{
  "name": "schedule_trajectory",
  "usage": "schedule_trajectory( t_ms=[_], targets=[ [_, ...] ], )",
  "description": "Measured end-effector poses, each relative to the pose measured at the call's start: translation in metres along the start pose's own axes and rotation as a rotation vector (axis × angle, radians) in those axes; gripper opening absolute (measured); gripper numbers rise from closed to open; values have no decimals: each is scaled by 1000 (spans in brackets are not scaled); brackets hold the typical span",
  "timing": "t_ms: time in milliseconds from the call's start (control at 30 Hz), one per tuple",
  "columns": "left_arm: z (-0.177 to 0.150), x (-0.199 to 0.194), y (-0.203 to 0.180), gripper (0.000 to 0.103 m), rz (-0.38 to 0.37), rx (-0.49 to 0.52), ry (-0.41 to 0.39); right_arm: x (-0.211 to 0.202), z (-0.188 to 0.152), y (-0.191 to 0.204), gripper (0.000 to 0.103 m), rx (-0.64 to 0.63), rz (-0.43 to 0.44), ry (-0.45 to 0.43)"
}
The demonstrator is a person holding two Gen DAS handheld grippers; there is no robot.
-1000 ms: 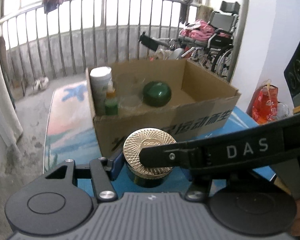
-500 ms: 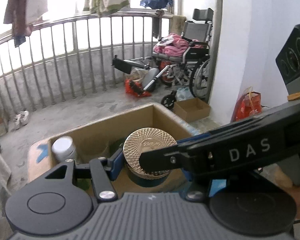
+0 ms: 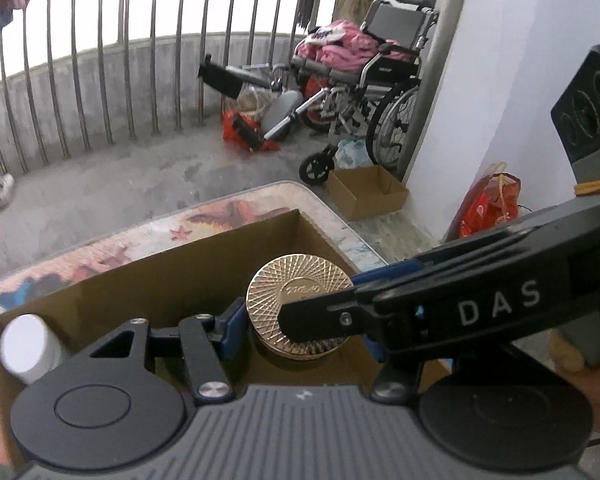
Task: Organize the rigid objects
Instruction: 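Lift the gold jar into the box and open the right gripper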
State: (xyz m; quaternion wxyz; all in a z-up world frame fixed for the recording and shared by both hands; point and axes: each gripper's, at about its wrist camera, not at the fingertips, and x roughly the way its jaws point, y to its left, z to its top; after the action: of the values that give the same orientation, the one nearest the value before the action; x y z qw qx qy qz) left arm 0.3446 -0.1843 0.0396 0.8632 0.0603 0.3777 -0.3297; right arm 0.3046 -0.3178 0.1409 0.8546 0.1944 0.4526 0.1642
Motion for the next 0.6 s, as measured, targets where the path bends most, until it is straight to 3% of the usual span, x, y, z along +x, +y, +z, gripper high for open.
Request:
schedule_trajectory(
  t_ms=[267,600],
  targets=[
    [3,54,27,59,-50,-78,65,55,33,-32,50,-36,-40,120],
    [-2,86,35,59,-54,-99,133,83,40,-31,48,-152,-86,171]
  ],
)
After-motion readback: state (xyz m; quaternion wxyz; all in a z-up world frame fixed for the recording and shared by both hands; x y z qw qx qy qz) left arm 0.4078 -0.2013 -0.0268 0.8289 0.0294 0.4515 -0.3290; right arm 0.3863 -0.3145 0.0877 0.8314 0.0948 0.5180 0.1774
